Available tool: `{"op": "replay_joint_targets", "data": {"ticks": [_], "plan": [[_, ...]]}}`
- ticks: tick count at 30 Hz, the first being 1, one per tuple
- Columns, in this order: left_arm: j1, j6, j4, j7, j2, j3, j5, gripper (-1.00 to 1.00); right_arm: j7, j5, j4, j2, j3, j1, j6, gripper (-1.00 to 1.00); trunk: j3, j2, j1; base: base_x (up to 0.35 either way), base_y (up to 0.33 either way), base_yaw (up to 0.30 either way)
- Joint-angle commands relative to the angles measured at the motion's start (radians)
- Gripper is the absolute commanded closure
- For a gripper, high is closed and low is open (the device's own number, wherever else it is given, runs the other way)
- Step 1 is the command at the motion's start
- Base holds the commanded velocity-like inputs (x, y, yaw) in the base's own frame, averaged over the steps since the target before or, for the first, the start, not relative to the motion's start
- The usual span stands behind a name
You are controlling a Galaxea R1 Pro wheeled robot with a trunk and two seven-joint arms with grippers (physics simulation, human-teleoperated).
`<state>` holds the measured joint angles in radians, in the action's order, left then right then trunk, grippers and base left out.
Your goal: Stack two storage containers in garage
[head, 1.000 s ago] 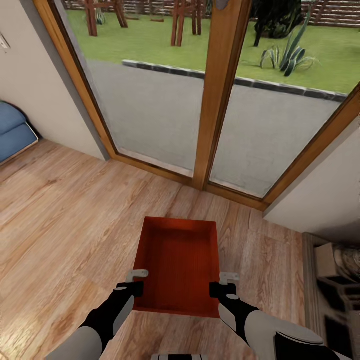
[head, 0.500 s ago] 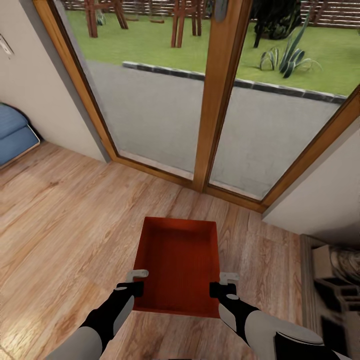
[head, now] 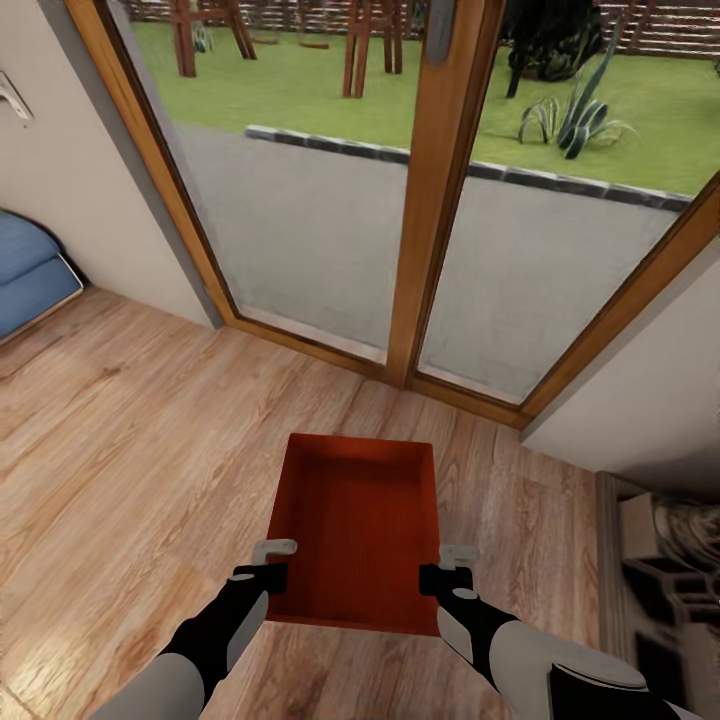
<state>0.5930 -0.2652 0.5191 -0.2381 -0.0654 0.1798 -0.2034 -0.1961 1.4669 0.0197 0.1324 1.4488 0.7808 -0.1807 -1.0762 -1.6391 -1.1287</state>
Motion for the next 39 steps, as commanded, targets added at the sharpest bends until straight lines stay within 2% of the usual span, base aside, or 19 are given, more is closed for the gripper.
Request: {"op": "replay_joint_targets", "data": {"ticks": [1, 39], "plan": [[0.001, -0.007, 0.004, -0.015, 0.001, 0.004, 0.012, 1.0, -0.008, 0.03, -0.003, -0.001, 0.017, 0.0, -0.005, 1.0, 0.003, 0.007, 0.004, 0.0, 0.0, 0.0], [0.001, -0.006, 0.005, -0.015, 0.001, 0.004, 0.012, 1.0, -0.008, 0.03, -0.003, -0.001, 0.016, 0.0, -0.006, 1.0, 0.122, 0.273, 0.15, 0.0, 0.0, 0.0]]}}
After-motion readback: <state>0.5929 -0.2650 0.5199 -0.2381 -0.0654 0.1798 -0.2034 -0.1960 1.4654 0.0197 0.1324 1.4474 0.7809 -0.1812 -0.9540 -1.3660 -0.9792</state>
